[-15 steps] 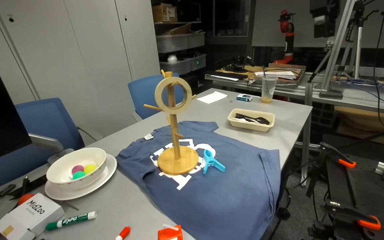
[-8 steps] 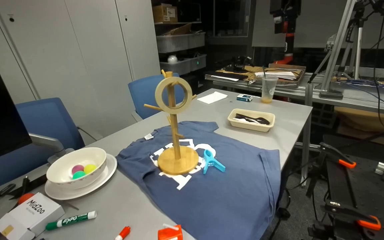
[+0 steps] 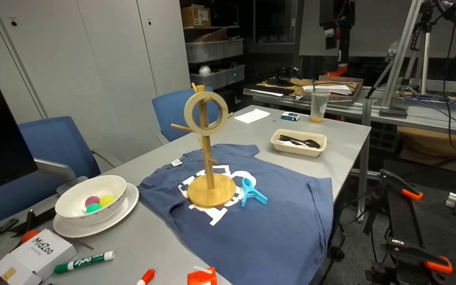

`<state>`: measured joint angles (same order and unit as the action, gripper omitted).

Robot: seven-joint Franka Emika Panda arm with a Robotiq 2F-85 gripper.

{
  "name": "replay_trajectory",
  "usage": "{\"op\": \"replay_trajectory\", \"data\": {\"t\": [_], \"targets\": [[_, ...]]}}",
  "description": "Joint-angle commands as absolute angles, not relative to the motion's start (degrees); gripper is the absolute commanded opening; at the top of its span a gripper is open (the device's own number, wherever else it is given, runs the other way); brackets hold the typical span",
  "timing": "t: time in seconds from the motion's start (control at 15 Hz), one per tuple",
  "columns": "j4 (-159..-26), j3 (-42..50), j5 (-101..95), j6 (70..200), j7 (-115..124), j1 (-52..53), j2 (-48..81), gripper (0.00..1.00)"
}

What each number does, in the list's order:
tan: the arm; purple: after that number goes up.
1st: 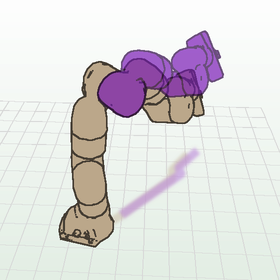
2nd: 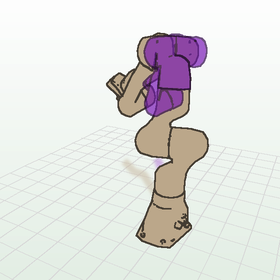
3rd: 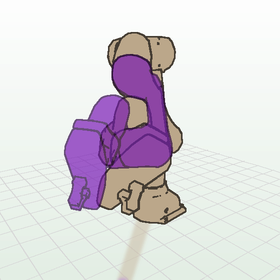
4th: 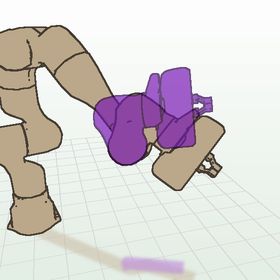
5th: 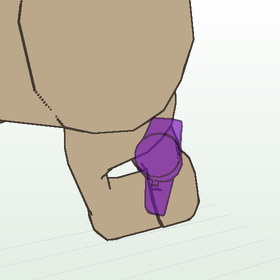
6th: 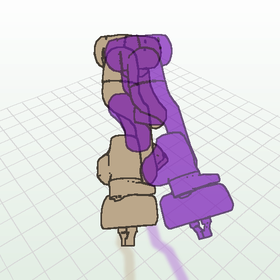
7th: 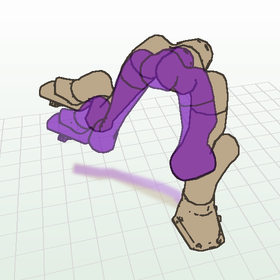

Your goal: Remove the masking tape from the rack.

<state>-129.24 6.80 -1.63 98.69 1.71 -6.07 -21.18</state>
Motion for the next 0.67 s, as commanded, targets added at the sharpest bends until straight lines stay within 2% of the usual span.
{"op": "replay_trajectory", "data": {"t": [0.0,0.6], "targets": [[-132.1,4.8,0.1,102.1,2.0,-4.5,-20.8,1.0],[-139.1,-1.0,9.7,122.7,3.4,1.2,-17.8,1.0]]}}
